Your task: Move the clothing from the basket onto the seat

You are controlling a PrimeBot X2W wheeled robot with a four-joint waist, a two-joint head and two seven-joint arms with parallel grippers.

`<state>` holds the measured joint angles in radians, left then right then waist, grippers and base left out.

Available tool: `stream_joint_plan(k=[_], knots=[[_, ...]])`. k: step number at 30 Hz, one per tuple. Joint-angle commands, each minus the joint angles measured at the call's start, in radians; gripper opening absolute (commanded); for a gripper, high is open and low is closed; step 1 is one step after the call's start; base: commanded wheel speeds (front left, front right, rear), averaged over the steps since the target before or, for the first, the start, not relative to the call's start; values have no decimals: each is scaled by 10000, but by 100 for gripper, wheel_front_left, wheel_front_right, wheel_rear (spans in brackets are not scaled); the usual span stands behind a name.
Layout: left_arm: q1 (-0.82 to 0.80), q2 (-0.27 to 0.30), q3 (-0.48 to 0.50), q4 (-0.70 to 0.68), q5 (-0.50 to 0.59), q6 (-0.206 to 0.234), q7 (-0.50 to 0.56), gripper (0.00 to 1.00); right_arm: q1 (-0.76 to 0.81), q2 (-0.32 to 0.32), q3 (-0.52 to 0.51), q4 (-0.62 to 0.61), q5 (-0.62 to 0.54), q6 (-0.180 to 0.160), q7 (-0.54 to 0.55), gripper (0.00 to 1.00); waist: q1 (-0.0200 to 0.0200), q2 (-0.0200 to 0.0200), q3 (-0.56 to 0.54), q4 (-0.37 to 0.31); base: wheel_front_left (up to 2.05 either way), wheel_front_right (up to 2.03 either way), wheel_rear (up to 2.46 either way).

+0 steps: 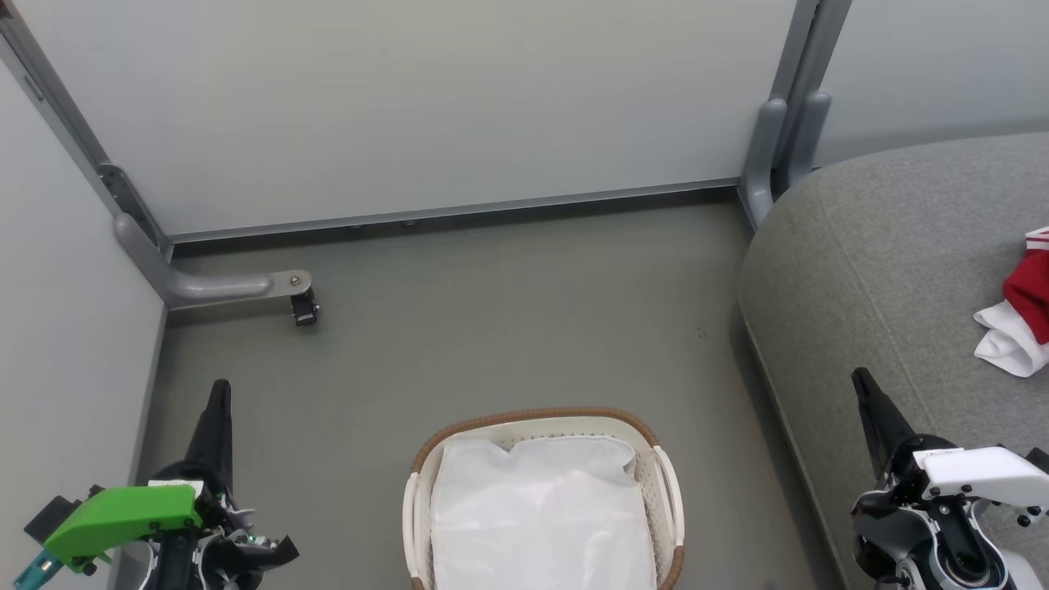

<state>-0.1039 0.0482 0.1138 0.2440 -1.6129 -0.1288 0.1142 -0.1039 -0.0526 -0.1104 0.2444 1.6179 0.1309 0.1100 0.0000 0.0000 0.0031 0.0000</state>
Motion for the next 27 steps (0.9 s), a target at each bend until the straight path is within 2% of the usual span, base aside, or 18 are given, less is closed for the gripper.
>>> stream_joint_plan(k=[1,27], knots=[[-98,49,26,-1,5,-36,34,0,-70,-22,-23,-17,-36,-3,49,0,0,0,0,0,0,0,0],[-98,47,28,-3,10,-36,38,0,-73,-14,-39,-16,-50,-3,61,0,0,0,0,0,0,0,0]])
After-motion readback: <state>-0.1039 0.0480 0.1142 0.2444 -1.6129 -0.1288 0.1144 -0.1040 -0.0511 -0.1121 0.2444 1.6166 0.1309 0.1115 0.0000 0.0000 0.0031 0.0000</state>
